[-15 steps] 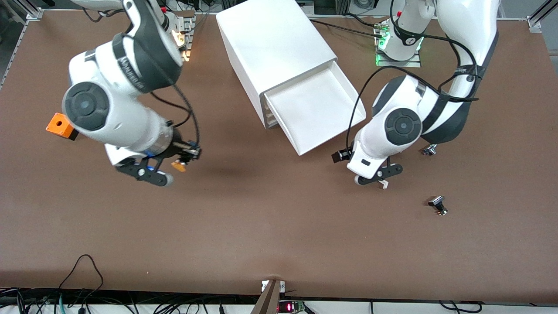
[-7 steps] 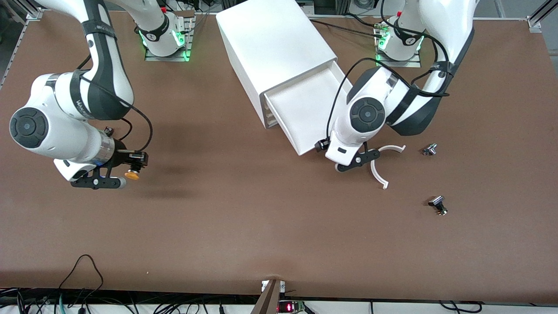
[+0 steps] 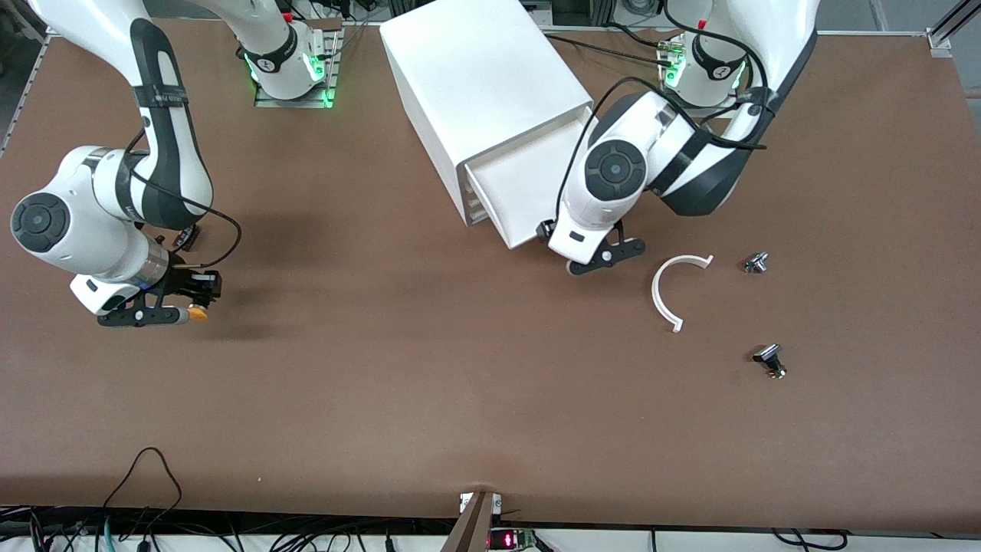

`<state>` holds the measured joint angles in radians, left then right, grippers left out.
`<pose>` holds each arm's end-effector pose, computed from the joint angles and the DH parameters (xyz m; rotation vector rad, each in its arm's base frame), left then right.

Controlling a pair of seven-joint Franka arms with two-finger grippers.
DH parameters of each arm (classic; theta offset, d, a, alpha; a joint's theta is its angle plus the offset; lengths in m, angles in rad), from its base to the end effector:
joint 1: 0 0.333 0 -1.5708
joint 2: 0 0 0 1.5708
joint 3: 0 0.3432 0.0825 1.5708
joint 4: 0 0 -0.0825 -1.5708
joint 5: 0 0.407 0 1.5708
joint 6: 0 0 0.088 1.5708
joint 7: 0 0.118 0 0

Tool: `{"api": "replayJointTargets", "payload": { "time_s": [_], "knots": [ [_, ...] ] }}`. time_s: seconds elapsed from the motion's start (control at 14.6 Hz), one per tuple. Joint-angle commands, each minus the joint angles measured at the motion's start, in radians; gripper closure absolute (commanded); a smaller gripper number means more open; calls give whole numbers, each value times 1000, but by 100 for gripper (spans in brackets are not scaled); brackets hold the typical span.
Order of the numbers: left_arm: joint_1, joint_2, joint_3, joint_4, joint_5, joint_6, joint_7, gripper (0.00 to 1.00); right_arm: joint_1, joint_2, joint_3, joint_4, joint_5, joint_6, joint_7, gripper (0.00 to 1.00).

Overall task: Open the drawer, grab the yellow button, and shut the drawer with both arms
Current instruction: 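Push the drawer shut with the left gripper while the right gripper lowers the button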

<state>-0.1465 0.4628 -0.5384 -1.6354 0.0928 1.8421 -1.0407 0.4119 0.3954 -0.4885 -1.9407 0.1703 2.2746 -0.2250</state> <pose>0.5524 -0.3875 0.3699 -3.0267 -0.5303 0.3637 0.6412 -0.0288 0.2993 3.0886 0.1054 -0.0247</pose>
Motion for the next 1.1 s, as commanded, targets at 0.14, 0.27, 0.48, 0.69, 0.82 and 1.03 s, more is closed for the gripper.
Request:
{"api": "replayJointTargets", "payload": {
  "time_s": [0.14,0.27,0.48,0.69,0.82,1.03],
  "knots": [
    [4,-42,-63,-61,-13,-6,-85,0,-67,58,2,-58,86,101,-129,100],
    [5,-42,-95,-70,-24,-6,-140,0,-88,95,2,-57,144,138,-200,100],
    [4,-44,-113,-86,-59,-7,-154,0,-94,141,2,-50,273,143,-310,100],
    [1,-39,-146,-89,-59,-8,-202,0,-94,164,4,-49,301,166,-320,67],
    [-4,-41,-152,-109,-59,-6,-203,0,-94,168,4,-47,299,169,-320,42],
    [-16,-38,-167,-116,-64,-4,-203,0,-91,165,4,-40,299,167,-320,4]
  ]
}}
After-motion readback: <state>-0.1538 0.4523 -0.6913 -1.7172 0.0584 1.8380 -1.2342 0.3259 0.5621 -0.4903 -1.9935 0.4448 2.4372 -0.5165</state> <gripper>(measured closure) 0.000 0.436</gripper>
